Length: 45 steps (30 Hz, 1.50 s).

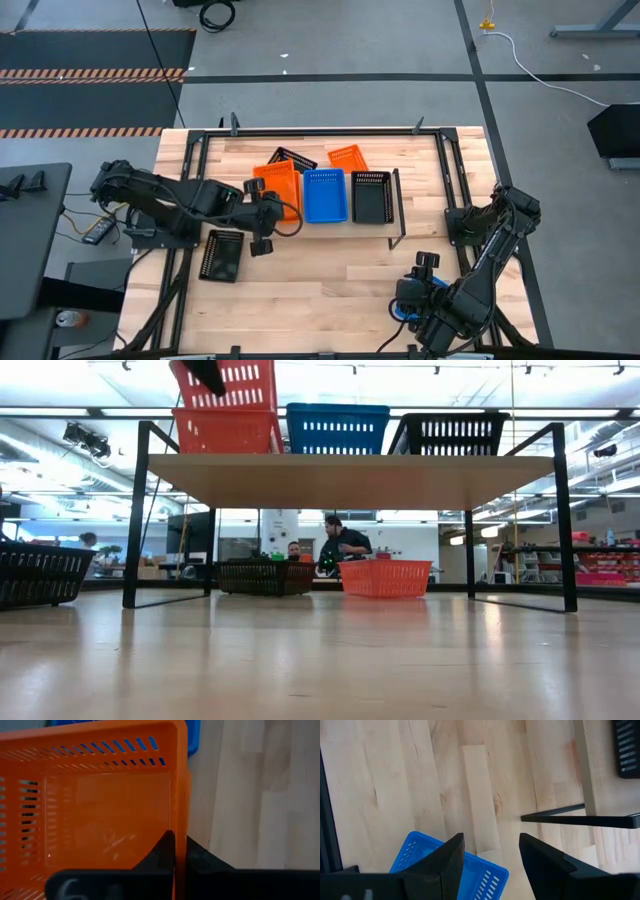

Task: Stack baskets on shelf by color
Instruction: Stack the bottom orange bin on top of the orange bin on the shelf, then stack the bottom black bin on top of the black bin on the shelf

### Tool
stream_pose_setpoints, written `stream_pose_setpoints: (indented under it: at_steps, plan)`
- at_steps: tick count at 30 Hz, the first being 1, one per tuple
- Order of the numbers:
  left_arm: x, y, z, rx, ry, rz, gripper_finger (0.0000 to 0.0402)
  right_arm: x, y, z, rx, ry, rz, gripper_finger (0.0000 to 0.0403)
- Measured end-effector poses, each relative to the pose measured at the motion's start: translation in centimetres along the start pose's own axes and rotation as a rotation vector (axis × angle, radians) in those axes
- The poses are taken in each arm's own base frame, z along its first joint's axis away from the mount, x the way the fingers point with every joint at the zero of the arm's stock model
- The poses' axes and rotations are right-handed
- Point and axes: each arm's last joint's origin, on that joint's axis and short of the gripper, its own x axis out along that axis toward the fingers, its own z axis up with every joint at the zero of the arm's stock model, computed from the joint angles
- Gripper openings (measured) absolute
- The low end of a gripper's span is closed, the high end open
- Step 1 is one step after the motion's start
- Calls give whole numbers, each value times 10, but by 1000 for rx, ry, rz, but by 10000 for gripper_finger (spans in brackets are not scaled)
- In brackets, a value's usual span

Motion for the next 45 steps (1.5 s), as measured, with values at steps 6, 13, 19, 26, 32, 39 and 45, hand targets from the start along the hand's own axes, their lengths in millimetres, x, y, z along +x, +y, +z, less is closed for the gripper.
stream_pose_setpoints:
  at_steps: [6,13,19,26,32,39,45]
  plan:
    - [5,0,0,-1,31,-3,28,0,0,0,1,0,1,197]
    - [6,1,0,1,26,21,73,0,0,0,-3,0,1,197]
    - [0,1,-1,-12,16,12,101,0,0,0,-3,0,1,197]
    - [-35,-13,-10,-15,95,-62,107,0,0,0,0,0,1,197]
    - [-53,-43,-39,-2,242,-93,108,0,0,0,1,-1,2,197]
    - [-42,-82,-81,-53,425,-184,108,0,1,1,6,-4,10,197]
    - [-22,-105,-118,-82,532,-204,125,0,2,1,14,-11,24,197]
